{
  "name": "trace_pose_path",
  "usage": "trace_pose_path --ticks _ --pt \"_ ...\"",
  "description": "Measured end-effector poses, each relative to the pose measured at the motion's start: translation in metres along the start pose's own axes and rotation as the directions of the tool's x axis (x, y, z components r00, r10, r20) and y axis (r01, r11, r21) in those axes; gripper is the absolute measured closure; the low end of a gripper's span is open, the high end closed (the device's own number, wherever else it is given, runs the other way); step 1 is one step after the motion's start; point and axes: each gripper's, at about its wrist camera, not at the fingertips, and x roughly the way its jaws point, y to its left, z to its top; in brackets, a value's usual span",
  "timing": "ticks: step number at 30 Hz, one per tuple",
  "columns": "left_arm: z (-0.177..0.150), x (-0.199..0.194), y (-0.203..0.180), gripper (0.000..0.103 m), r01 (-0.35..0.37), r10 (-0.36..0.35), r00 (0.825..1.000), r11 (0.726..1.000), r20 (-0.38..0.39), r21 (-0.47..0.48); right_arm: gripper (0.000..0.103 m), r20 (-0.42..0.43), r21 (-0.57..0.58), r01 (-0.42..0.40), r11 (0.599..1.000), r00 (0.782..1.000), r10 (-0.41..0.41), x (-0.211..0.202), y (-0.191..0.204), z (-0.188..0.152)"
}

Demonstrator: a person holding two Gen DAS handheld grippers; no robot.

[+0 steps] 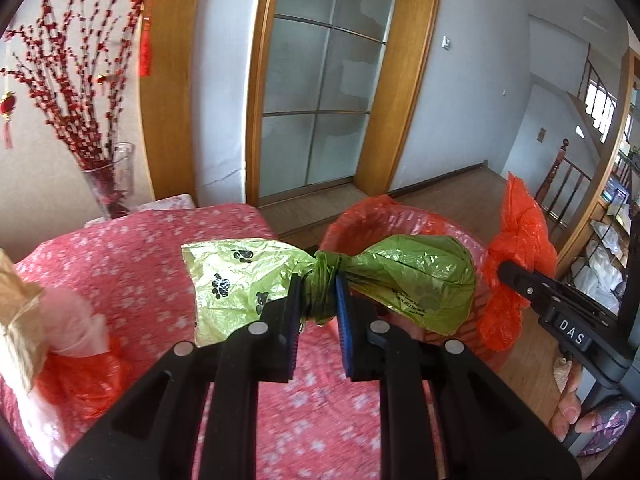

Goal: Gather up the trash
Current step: 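Carry the green and red bags over the wastebasket and open both tools, then grasp the brown paper bag with the left tool while the right tool grasps bubble wrap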

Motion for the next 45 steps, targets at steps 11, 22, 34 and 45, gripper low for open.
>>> trace_pose_path --ticks 11,22,34,45 --pt "0.013 0.043 -0.033 0.082 0.093 -0.093 0.995 0.996 -0.044 -0.008 0.076 0.019 -0.016 0.039 0.999 0.999 -0.038 0.008 -0.018 0.016" --pt "-0.004 0.059 -0.017 0.070 0.046 -0.049 0.994 0.998 -0.099 -0.031 0.055 -0.020 0.001 0.045 0.999 0.999 -0.045 0.016 -0.029 0.000" --pt "-0.029 -0.016 0.054 0.069 -0.173 0.173 0.985 0.985 0.003 -0.028 0.055 -0.015 -0.045 0.036 0.998 0.999 -0.037 0.004 -0.009 -0.008" --pt "-0.036 -0.105 0.197 0.061 -0.421 0.451 0.890 0.868 0.066 -0.262 0.055 -0.062 -0.121 -0.070 0.990 0.996 0.063 0.010 0.057 -0.026"
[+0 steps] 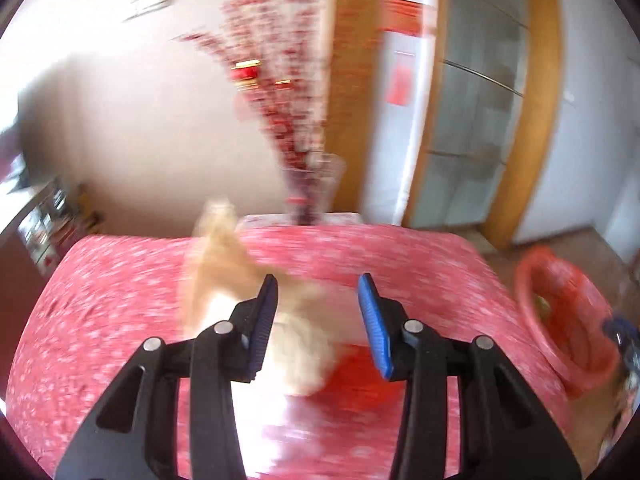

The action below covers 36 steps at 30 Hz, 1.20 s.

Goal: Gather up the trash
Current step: 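Grasp the brown paper bag with the left tool while the right tool grasps bubble wrap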

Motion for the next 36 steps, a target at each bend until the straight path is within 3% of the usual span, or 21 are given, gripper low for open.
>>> trace_pose_path --ticks 6,16,22,24,36 --pt "0.009 0.028 0.064 0.061 -0.039 0.033 0.998 0.994 -0.060 -0.100 0.055 -0.021 -0.044 -0.054 0.998 0.998 0.053 0.008 0.040 -0.002" --pt "0.007 0.063 0.074 0.062 -0.001 -0.008 0.992 0.997 -0.130 -0.075 0.055 -0.071 -0.133 -0.121 0.984 0.991 0.112 0.024 0.105 -0.006" --pt "0.006 0.078 0.082 0.092 0.058 -0.076 0.983 0.992 -0.165 -0.111 0.055 -0.092 -0.179 -0.146 0.973 0.987 0.131 0.027 0.132 -0.010" --pt "0.006 0.076 0.084 0.100 0.078 -0.096 0.983 0.990 -0.154 -0.116 0.055 -0.098 -0.192 -0.155 0.969 0.986 0.138 0.029 0.141 -0.011" --pt "0.024 0.020 0.134 0.100 0.063 -0.064 0.998 0.981 -0.001 -0.182 0.055 -0.109 -0.248 -0.220 0.943 0.974 0.199 0.029 0.192 -0.011"
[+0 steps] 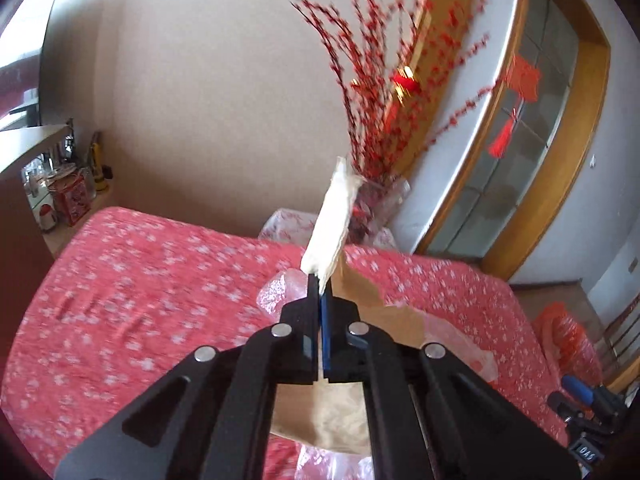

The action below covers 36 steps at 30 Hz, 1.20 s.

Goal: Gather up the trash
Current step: 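Grasp the brown paper bag with the left tool while the right tool grasps bubble wrap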

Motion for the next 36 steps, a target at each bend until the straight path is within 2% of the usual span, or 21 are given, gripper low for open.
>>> trace_pose_path --ticks 12,22,27,36 --pt "0.007 -0.025 0.052 0.100 -0.067 0.067 0.998 0.997 0.013 -0.049 0.055 -0.002 -0.082 -0.103 0.991 0.995 0.103 0.010 0.066 0.012" --pt "0.005 -0.029 0.080 0.097 -0.111 0.111 0.994 0.990 -0.007 -0.083 0.055 -0.030 -0.137 -0.177 0.975 0.984 0.174 0.018 0.107 0.011" --pt "0.001 -0.028 0.089 0.100 -0.126 0.125 0.992 0.988 -0.021 -0.088 0.055 -0.043 -0.148 -0.189 0.971 0.982 0.185 0.020 0.115 0.009" --pt "0.006 -0.050 0.105 0.100 -0.158 0.161 0.987 0.983 0.029 -0.092 0.055 -0.063 -0.160 -0.252 0.954 0.967 0.245 0.031 0.147 0.011"
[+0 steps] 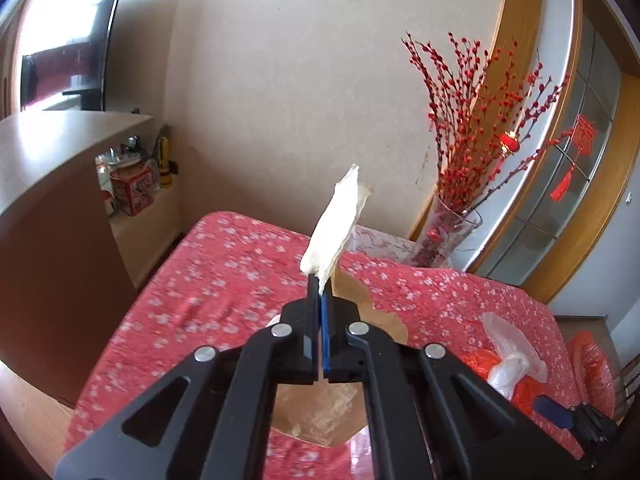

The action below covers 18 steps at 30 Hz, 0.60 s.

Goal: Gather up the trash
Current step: 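Grasp the brown paper bag with the left tool while the right tool grasps bubble wrap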

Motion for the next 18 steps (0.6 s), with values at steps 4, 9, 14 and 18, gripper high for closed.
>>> trace_pose_path --ticks 4,9,14,18 --pt "0.004 -0.005 0.016 0.100 -0.030 0.030 0.999 1.000 0.010 -0.008 0.055 -0.015 -0.016 -0.055 0.998 0.998 0.055 0.021 0.027 0.007" --pt "0.005 -0.007 0.035 0.100 -0.051 0.051 0.999 0.998 0.006 -0.030 0.055 -0.058 -0.023 -0.095 0.995 0.994 0.094 0.051 0.051 0.012" --pt "0.002 -0.008 0.040 0.100 -0.047 0.047 0.999 0.998 -0.001 -0.031 0.063 -0.160 -0.012 -0.073 0.997 0.985 0.070 0.085 0.057 0.001" --pt "0.000 -0.008 0.033 0.100 -0.036 0.035 0.999 0.999 -0.004 -0.015 0.097 -0.173 0.008 -0.072 0.997 0.982 0.072 0.081 0.046 -0.008"
